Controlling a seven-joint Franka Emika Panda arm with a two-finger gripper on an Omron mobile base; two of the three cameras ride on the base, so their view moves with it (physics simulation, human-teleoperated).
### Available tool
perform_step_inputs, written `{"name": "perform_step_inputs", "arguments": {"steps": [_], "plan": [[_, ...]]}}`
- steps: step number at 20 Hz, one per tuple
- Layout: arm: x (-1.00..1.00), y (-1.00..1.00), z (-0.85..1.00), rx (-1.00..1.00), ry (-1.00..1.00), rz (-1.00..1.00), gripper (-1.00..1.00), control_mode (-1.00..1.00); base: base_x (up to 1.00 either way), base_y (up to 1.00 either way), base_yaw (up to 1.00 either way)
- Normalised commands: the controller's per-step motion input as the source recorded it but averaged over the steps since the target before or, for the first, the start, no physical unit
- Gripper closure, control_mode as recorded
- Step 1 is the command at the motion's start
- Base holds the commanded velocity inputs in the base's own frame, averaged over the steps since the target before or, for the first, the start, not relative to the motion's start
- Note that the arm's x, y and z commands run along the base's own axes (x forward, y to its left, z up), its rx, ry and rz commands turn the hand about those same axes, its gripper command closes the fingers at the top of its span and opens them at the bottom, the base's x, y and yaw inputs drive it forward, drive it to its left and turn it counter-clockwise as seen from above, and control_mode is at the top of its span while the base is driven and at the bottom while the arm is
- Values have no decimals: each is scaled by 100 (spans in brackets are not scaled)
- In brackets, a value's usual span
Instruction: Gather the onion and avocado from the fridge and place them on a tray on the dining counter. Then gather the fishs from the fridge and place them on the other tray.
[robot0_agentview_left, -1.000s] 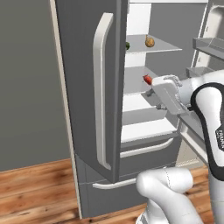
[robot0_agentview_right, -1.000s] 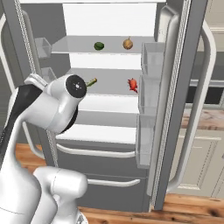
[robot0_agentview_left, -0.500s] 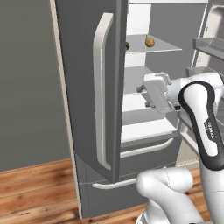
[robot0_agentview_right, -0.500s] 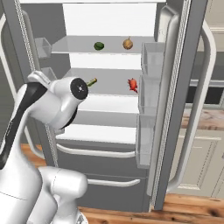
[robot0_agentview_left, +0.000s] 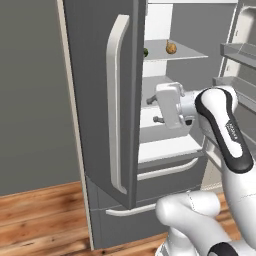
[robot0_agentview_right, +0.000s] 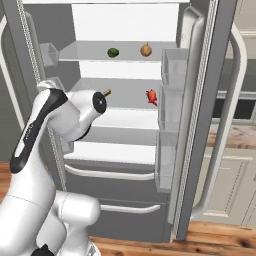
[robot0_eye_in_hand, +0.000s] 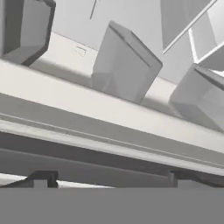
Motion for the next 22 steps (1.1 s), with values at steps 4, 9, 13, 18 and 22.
{"name": "perform_step_inputs", "arguments": {"steps": [4,9,13,18,22], "plan": [[28,19,-10,8,7,14,-100,-100,0,0,0],[19,27,-10,6,7,15,-100,-100,0,0,0],[14,35,-12,5,5,15,-100,-100,0,0,0],[8,47,-17,3,4,15,-100,-100,0,0,0],[0,60,-26,0,0,14,-100,-100,0,0,0]]}}
